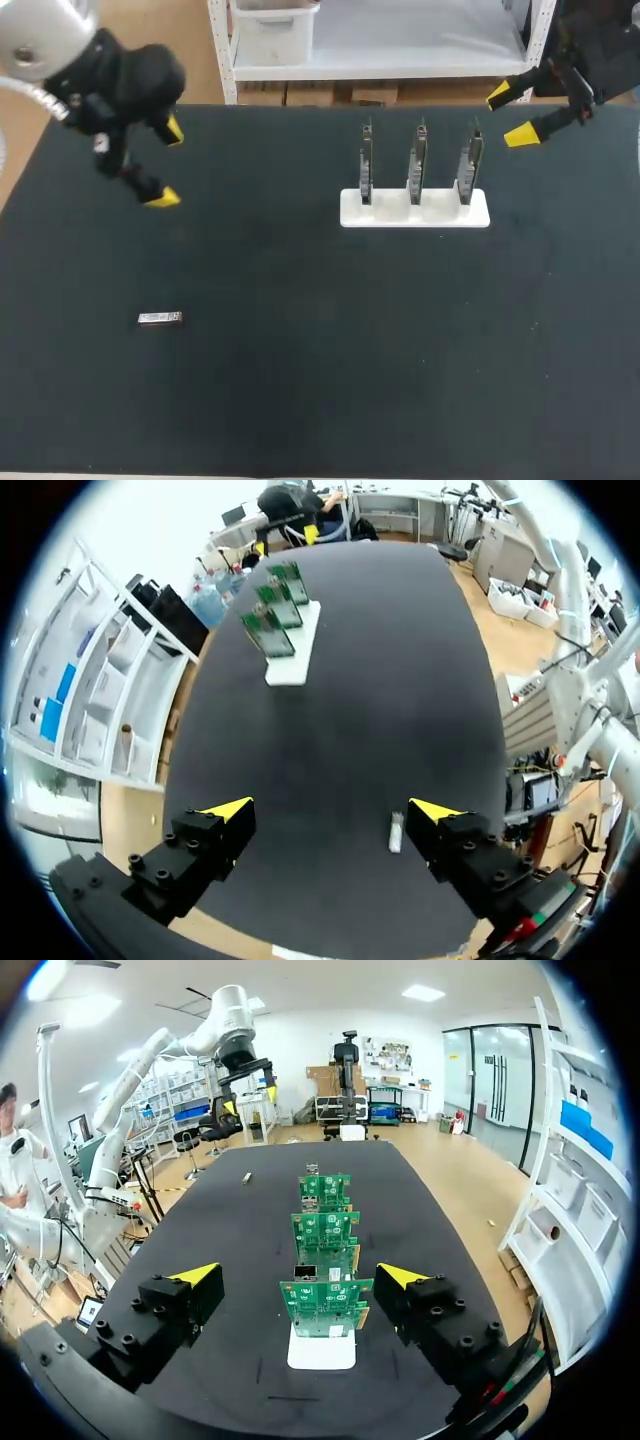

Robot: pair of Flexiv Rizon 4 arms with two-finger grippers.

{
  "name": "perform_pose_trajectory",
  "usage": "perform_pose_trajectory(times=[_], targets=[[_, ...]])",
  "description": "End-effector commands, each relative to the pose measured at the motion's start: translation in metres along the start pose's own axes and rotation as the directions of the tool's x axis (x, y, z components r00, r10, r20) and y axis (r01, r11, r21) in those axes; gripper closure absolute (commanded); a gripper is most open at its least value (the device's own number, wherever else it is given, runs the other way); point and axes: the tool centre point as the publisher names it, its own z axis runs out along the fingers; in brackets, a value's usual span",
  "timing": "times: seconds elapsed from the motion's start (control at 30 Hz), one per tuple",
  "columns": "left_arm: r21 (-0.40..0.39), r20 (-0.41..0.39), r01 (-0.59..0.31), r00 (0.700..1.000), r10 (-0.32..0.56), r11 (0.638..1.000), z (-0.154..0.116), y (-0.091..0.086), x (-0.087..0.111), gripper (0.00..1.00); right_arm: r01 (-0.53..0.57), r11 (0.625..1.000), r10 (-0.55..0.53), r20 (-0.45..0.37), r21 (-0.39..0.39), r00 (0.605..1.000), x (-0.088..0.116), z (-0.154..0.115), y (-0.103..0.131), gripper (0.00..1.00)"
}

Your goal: Pick up the optical module with the left hand, and insert it into the network port with the right hand.

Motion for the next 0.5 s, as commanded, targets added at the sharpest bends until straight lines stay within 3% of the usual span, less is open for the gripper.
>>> perform_pose_trajectory(times=[0.03, 0.23, 0.5], targets=[[-0.004, -0.031, 0.01, 0.999, -0.01, 1.0, -0.001, -0.023, 0.023, 0.0, 0.0, 1.0, 0.0, 0.001, -0.002, 1.0, 0.0, 0.0, -0.001, 0.0], [0.055, -0.132, -0.029, 0.991, 0.036, 0.998, 0.023, -0.043, 0.047, 0.0, 0.0, 1.0, 0.0, 0.001, -0.002, 1.0, 0.0, 0.0, -0.001, 0.0], [0.079, -0.155, -0.034, 0.987, 0.046, 0.996, 0.048, -0.051, 0.062, 0.0, 0.0, 1.0, 0.0, 0.001, -0.002, 1.0, 0.0, 0.0, -0.001, 0.0]])
